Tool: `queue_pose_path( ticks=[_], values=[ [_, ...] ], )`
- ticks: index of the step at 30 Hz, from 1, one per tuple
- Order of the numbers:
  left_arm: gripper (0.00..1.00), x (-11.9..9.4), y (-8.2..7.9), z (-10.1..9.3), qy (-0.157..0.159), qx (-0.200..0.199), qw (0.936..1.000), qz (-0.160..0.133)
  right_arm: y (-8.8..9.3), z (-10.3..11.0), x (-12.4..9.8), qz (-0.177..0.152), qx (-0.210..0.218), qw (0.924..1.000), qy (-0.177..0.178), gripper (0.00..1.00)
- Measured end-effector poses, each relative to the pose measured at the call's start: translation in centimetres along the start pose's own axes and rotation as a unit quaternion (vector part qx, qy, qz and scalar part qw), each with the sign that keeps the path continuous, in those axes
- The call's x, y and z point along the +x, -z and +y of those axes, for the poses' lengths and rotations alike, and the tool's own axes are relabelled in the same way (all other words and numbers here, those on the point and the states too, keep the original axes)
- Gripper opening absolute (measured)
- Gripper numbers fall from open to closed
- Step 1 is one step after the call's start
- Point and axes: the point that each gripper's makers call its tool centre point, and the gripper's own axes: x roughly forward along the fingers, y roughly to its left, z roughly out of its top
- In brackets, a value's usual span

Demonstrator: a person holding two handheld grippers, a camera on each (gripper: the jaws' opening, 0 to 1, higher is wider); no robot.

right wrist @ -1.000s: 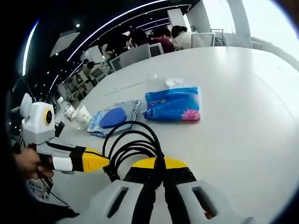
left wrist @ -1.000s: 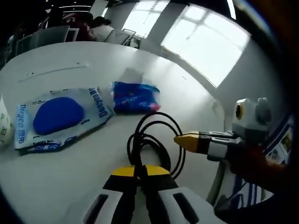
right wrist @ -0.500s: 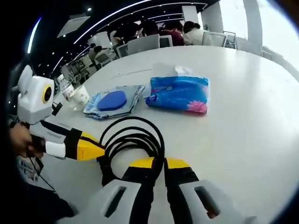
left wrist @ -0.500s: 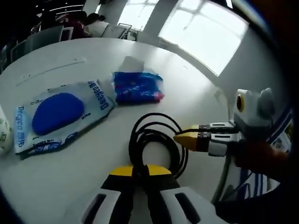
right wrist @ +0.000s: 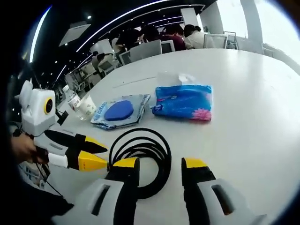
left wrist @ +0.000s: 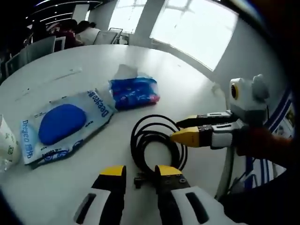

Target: Arrange the tabletop items into an orderly group along one side of the table until the central work area is clear of visible clutter.

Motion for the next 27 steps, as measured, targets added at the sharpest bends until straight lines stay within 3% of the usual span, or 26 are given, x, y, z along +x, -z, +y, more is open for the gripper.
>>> queue_pose_path(
  ticks=[5, 10, 13, 27],
  values=[
    [0.27, -0.7, -1.4, 0.5, -0.007, 0.015, 0.9996, -0.021, -1.5, 0.1, -0.5, -0.012, -0.014, 0.9998, -0.001, 0.42],
    [0.3, -0.8, -3.0, 0.6, -0.007, 0.032, 0.9987, -0.039, -1.6, 0.0, -0.3, -0.006, -0.027, 0.9996, 0.0, 0.54],
    [0.33, -0.8, -4.0, 0.5, -0.004, 0.046, 0.9978, -0.047, -2.1, -0.3, -0.5, -0.012, -0.032, 0.9994, 0.002, 0.57],
    [0.41, 1.3, -8.0, 1.3, 0.013, 0.07, 0.9956, -0.061, -4.7, -2.7, -0.4, -0.035, -0.027, 0.9989, 0.014, 0.74]
  ],
)
